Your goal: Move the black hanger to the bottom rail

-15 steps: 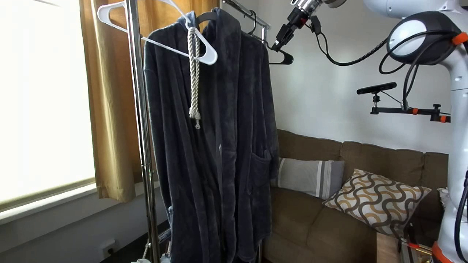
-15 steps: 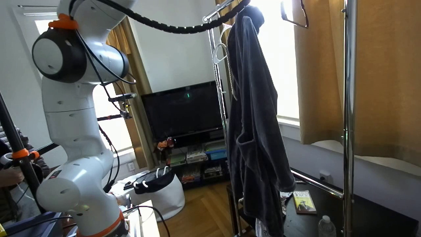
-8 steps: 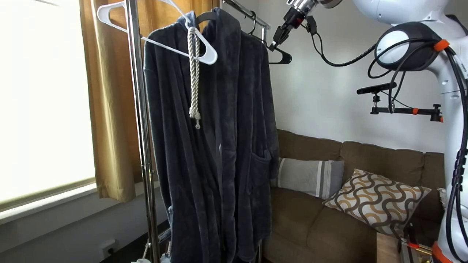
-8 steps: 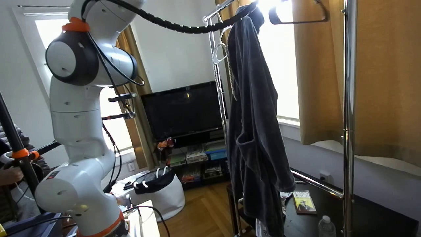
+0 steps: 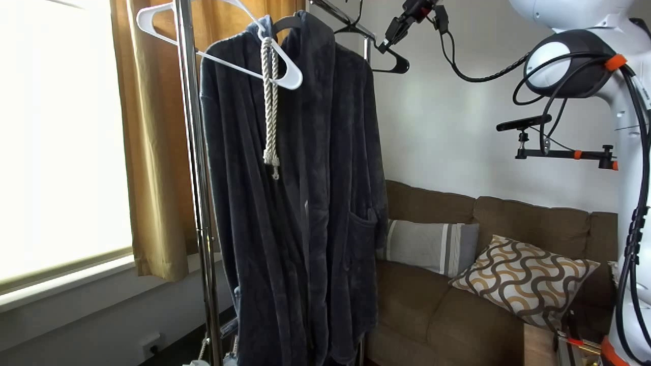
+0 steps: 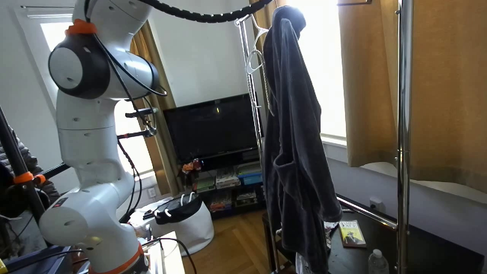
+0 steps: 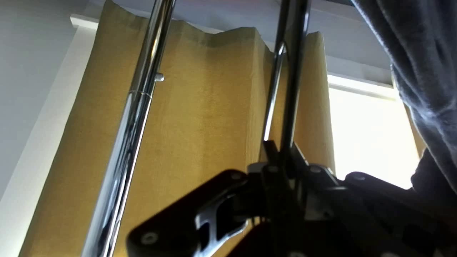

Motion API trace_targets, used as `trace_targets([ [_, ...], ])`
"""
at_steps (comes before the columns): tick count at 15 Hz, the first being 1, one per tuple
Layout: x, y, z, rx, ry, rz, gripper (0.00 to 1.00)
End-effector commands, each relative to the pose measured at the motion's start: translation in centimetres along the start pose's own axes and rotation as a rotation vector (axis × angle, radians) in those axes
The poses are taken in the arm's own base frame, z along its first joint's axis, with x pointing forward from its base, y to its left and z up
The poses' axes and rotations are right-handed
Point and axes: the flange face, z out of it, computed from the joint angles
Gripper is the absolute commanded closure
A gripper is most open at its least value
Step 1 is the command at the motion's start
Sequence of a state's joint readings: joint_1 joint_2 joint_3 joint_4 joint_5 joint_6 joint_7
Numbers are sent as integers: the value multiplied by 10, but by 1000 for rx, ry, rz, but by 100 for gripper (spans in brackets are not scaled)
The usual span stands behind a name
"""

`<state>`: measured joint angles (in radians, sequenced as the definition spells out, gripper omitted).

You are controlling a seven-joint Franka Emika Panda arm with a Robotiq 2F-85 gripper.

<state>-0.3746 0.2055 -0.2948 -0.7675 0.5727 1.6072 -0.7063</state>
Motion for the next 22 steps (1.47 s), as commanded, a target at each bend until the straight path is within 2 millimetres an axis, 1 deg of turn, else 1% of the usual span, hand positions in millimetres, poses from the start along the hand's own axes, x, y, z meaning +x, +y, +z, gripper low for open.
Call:
trace_targets([
  [1, -12, 3, -44, 3, 59, 11, 98],
  [6, -61, 26, -56, -18, -86, 59, 98],
  [8, -80, 30, -59, -21, -137, 73, 98],
  [11, -103, 28, -57, -20, -247, 93, 98],
  [12, -111, 24, -57, -15, -298, 105, 98],
  [14, -124, 22, -55, -56, -399, 142, 98],
  [17, -148, 24, -54, -101, -550, 189, 98],
  [19, -165, 17, -54, -77, -623, 208, 98],
  [20, -171, 17, -58, -60, -624, 249, 98],
  [21, -173, 20, -66, -47, -593, 300, 98],
  [22, -160, 28, -51, -68, -602, 230, 92],
])
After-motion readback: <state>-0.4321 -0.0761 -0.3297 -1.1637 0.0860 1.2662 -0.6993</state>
